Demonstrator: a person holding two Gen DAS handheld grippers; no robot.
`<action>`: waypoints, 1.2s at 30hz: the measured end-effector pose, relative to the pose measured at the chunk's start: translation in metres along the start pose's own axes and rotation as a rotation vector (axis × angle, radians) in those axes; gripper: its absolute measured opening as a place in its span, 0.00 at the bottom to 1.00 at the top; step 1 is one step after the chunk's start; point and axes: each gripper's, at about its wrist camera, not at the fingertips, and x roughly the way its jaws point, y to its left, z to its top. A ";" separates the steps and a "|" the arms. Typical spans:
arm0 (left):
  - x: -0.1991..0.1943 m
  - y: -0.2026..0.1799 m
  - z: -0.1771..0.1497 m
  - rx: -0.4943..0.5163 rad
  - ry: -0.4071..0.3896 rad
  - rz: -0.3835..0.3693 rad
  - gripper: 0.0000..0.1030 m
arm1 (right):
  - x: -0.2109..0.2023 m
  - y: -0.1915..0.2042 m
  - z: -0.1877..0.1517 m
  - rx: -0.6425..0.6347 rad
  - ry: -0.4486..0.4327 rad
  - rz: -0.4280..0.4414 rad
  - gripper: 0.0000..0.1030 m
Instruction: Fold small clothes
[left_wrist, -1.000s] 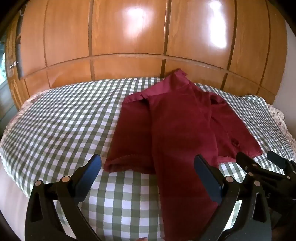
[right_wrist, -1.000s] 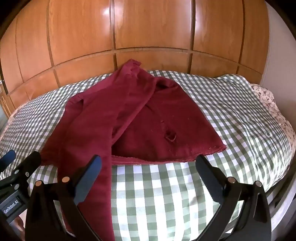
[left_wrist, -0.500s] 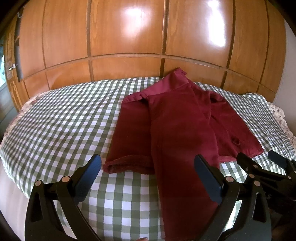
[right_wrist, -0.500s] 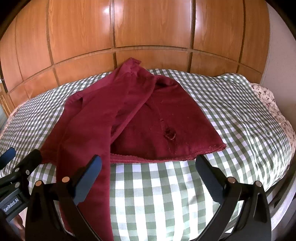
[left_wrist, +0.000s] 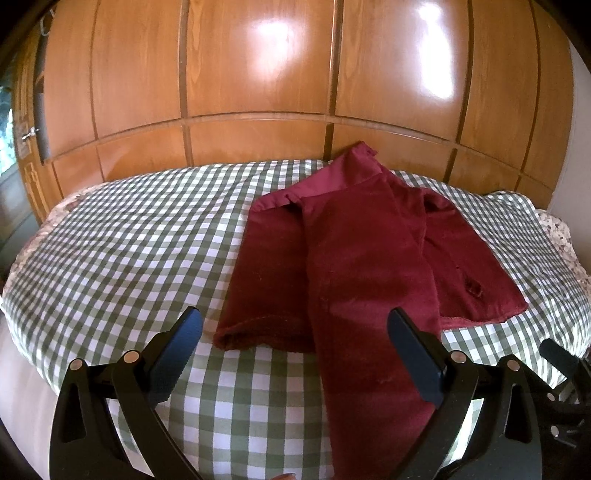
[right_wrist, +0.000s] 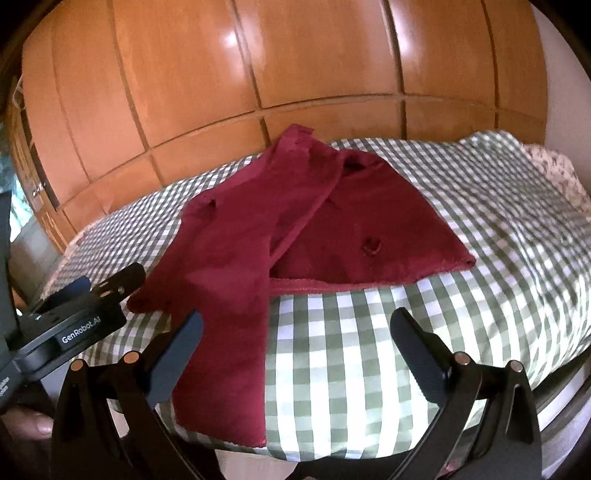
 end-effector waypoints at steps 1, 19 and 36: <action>0.000 0.000 0.000 -0.001 -0.004 0.002 0.96 | 0.002 0.000 -0.002 -0.007 0.020 0.017 0.98; -0.002 0.002 -0.002 0.001 -0.003 -0.003 0.96 | 0.007 -0.027 0.017 0.052 0.004 -0.113 0.98; 0.001 -0.004 -0.003 0.022 0.014 -0.006 0.96 | 0.020 -0.022 0.009 0.032 0.056 -0.115 0.98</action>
